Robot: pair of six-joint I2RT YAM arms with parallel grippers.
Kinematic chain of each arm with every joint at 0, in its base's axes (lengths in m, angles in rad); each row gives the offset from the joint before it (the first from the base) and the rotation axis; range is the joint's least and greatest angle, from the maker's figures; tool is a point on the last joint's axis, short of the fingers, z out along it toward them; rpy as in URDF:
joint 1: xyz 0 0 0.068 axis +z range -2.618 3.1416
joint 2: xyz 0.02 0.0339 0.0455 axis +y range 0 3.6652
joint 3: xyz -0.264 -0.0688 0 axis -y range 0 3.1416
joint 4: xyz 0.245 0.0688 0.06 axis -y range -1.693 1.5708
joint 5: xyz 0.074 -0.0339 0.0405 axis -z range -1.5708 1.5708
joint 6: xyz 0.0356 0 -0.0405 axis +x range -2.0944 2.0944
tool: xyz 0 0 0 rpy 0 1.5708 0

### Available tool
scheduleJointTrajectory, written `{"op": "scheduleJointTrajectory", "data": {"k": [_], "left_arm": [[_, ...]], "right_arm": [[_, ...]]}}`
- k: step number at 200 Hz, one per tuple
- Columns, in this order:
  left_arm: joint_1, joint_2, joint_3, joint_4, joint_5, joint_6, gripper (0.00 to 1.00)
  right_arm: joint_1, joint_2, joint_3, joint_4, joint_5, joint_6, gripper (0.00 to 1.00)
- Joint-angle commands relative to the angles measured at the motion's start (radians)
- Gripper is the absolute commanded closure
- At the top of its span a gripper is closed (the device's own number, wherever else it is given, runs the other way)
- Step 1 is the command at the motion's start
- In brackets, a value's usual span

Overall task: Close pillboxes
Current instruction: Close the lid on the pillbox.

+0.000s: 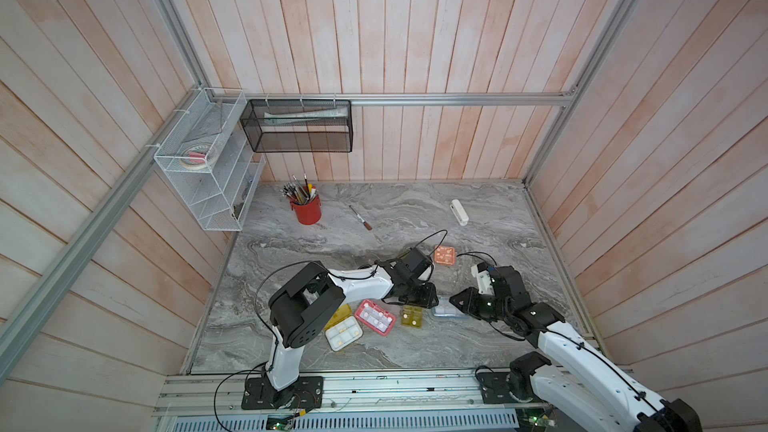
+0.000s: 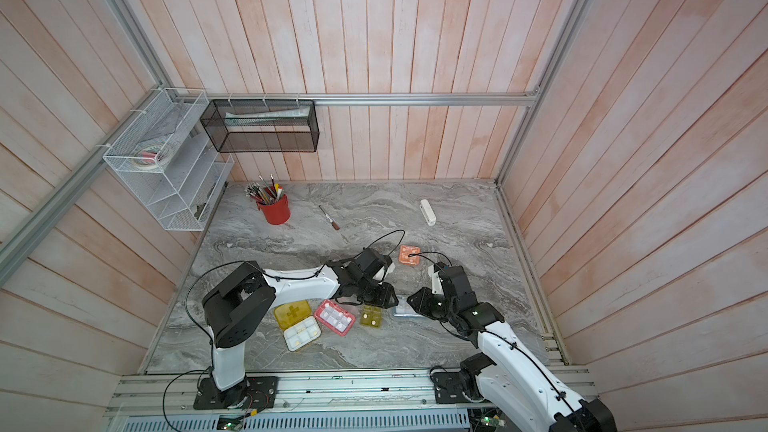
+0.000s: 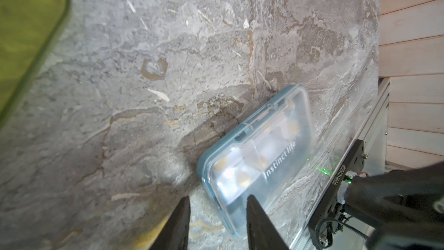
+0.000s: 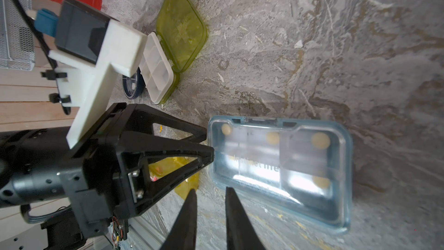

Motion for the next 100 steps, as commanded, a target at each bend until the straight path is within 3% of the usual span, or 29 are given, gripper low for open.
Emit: {"op": "scheduleJointTrajectory", "data": {"k": [1,100], "left_arm": [[-0.003,0.017,0.029,-0.024,-0.02,0.016,0.59],[-0.002,0.042,0.061,-0.043,-0.023,0.022,0.61]], "right_arm": [[-0.005,0.011,-0.018,0.028,-0.015,0.002,0.78],[-0.005,0.055,-0.055,0.057,-0.026,0.001,0.83]]}}
